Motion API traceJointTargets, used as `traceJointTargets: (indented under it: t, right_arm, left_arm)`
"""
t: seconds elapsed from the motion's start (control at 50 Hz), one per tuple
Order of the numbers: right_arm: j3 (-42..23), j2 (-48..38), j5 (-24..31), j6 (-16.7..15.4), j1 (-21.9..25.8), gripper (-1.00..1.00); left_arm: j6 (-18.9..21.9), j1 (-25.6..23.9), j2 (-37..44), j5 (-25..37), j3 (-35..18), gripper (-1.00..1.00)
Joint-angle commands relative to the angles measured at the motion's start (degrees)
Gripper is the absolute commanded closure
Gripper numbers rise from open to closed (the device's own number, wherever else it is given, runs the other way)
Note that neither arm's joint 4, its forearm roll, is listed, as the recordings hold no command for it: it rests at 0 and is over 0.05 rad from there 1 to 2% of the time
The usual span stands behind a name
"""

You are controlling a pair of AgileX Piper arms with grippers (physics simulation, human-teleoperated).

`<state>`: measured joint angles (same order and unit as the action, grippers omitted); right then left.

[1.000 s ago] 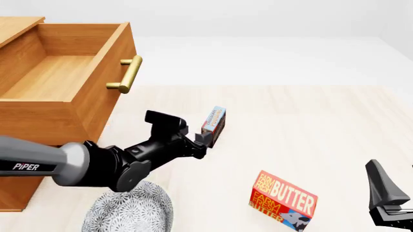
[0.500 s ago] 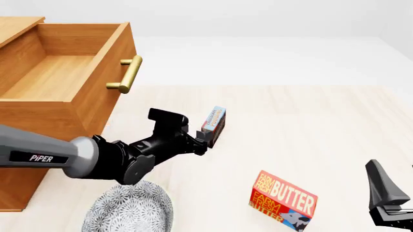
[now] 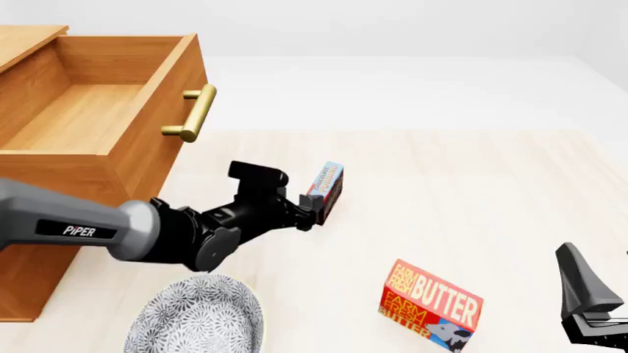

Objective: Put the chocolate pudding in the top drawer of the cabinet and close it.

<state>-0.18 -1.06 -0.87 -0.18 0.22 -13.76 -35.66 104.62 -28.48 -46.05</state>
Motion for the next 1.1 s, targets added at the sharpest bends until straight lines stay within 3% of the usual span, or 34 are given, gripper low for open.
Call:
traceJointTargets:
  t: [0.02,0.22,1.1]
  right_arm:
    - [0.0,0.01,0.0,0.01,0.01,-1.0]
    - [0.0,0.02,0.01,0.0,-0.01,-1.0]
    - [0.0,0.0,0.0,-0.01,-0.01,-1.0]
  left_arm:
    - [0.33,0.23,1.11,1.35,-1.82,-1.0]
    - [2.26,0.37,2.57,3.15,-3.75,-1.0]
    - [2.79,-0.71,7.94,6.44,-9.48,-1.0]
